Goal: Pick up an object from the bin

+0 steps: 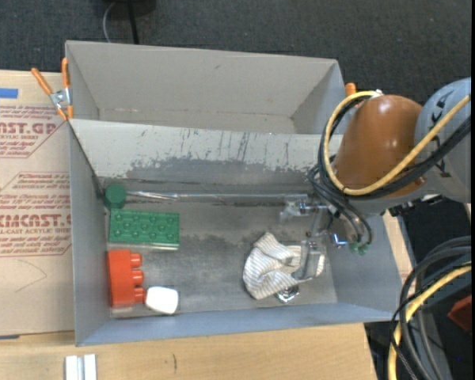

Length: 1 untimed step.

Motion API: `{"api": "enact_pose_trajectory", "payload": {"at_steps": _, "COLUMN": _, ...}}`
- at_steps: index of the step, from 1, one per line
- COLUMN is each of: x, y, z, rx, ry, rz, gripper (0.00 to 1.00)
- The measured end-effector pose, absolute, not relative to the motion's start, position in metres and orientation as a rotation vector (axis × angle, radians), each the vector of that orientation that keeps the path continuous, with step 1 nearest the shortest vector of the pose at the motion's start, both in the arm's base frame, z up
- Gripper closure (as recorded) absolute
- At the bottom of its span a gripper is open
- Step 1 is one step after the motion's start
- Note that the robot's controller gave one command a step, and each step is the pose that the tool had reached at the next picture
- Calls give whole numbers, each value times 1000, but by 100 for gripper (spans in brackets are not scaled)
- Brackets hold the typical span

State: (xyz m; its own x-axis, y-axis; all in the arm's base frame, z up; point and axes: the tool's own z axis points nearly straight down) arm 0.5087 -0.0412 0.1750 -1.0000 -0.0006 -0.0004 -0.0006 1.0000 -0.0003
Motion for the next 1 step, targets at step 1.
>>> {"api": "enact_pose_trajectory", "payload": {"at_steps": 1, "x": 512, "y": -53, "z": 134, "rx": 58, "ry": 3137, "rz": 0, "gripper": 0}}
